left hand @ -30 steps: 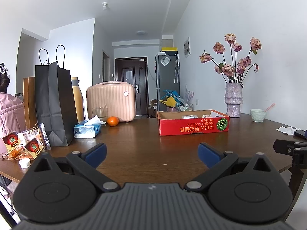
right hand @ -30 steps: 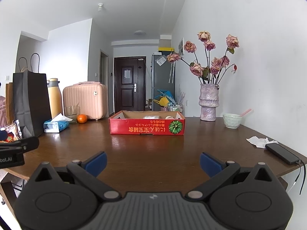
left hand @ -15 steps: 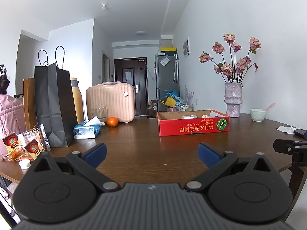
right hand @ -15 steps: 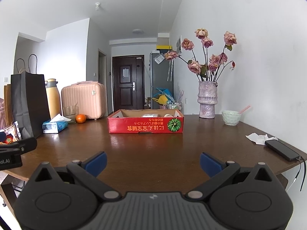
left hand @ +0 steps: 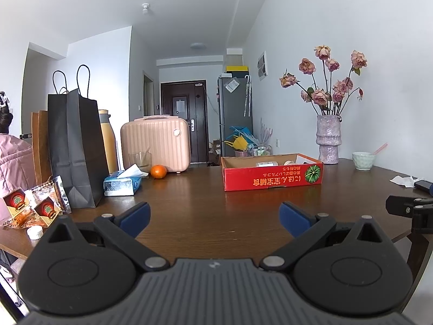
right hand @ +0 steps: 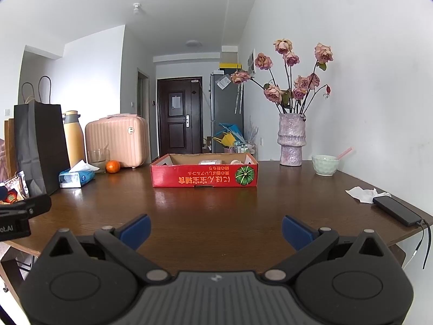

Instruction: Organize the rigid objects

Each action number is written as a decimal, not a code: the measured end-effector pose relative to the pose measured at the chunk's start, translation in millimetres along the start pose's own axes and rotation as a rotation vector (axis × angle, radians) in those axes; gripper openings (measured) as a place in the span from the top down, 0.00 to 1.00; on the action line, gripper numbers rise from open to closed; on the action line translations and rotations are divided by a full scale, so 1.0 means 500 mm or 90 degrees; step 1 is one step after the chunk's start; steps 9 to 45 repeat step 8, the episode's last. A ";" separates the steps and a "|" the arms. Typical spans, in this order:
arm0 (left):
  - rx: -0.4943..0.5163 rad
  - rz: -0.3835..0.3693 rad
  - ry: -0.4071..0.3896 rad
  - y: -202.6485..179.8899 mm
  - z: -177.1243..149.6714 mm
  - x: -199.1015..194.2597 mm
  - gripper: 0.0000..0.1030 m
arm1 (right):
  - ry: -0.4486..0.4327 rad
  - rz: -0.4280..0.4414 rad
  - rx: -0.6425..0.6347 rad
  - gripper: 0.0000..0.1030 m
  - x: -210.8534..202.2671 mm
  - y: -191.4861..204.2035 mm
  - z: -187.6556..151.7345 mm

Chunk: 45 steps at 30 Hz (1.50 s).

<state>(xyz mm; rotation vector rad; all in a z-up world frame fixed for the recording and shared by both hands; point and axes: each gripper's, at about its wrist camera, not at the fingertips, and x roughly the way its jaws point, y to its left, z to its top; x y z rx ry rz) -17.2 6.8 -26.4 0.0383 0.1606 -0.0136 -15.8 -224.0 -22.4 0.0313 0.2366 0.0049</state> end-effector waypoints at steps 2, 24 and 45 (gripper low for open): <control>0.004 -0.001 0.001 -0.001 0.000 0.001 0.00 | 0.000 0.001 0.000 0.00 0.000 0.000 0.000; -0.002 -0.022 0.007 0.003 -0.002 0.004 0.00 | 0.001 0.001 0.000 0.00 0.001 0.000 0.000; -0.002 -0.022 0.007 0.003 -0.002 0.004 0.00 | 0.001 0.001 0.000 0.00 0.001 0.000 0.000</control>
